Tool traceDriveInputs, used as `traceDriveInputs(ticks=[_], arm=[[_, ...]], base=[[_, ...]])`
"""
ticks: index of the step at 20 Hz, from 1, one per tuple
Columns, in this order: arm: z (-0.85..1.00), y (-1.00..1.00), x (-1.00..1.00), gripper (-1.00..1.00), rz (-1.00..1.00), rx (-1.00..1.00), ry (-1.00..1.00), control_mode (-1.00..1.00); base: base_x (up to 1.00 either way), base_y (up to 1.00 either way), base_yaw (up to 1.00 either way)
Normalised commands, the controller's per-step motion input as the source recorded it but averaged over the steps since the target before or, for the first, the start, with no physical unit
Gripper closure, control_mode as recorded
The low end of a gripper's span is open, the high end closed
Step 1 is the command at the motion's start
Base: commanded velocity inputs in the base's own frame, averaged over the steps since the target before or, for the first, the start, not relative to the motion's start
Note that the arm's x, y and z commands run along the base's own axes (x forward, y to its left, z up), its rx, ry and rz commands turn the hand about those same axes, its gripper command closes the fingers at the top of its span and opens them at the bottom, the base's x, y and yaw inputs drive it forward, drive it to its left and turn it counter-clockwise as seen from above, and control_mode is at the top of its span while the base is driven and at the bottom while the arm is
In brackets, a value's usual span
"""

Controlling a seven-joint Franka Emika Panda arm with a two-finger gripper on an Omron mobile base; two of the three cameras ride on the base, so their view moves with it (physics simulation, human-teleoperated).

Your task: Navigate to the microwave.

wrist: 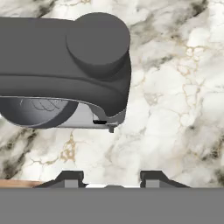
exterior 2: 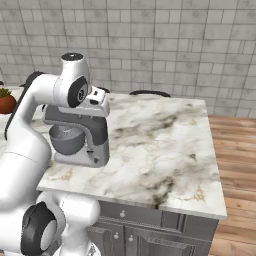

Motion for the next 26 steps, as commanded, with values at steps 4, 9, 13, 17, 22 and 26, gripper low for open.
traceDriveInputs(ticks=[4,9,13,17,22,26], arm=[[-0.03,-0.01,-0.42,-1.00,0.00,0.00,0.01,-1.00],[-0.10,-0.03,-0.81,-1.00,0.00,0.00,0.06,-1.00],[-0.01,0.00,-0.95,-1.00,0.00,0.02,0.00,-1.00],[-0.04,0.00,-1.00,-1.00,-0.01,0.04,0.00,-1.00],[-0.06,0.00,-0.80,-1.00,-0.02,0.03,0.00,-1.00],[0.00,0.00,0.00,-1.00,0.00,0.00,0.00,1.00]], base=[[0.00,0.00,0.00],[0.00,0.00,0.00],[0.00,0.00,0.00],[0.00,0.00,0.00],[0.00,0.00,0.00],[-0.71,0.00,0.00]])
